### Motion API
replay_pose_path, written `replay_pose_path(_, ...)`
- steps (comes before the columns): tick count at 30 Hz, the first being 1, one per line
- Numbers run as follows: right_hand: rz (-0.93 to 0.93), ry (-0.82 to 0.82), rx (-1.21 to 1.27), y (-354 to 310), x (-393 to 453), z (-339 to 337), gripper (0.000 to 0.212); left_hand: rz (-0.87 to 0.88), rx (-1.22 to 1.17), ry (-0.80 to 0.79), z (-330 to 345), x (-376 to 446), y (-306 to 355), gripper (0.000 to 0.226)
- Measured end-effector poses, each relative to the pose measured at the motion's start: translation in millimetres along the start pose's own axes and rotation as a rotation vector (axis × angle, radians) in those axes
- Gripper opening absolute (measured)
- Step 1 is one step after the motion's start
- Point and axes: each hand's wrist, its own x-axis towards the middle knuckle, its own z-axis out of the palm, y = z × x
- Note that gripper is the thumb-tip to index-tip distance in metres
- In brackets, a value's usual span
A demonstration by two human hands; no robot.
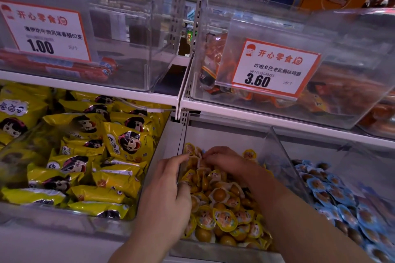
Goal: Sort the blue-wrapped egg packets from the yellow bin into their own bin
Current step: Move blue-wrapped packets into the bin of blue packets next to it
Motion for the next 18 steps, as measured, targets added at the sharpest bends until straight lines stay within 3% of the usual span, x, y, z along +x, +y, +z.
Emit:
replay_pose_path(5,-0.023,-0.143,-0.536,-18.4,12.5,6.6,0.071,0.000,0.006,0.015,2.1,0.5,0.9,0.057)
replay_pose_path(8,-0.067,-0.102,-0.510,-15.8,20.7,21.9,0.095,0.017,-0.002,0.020,1.8,0.1,-0.7,0.058)
replay_pose_path(13,-0.090,-0.095,-0.244,0.1,21.4,15.9,0.079,0.025,-0.021,0.004,-0.6,-0.6,-2.2,0.058)
replay_pose_path(18,-0.041,-0.215,0.050,12.5,18.2,-2.5,0.053,0.033,-0.026,-0.002,-1.7,-0.7,-3.0,0.057)
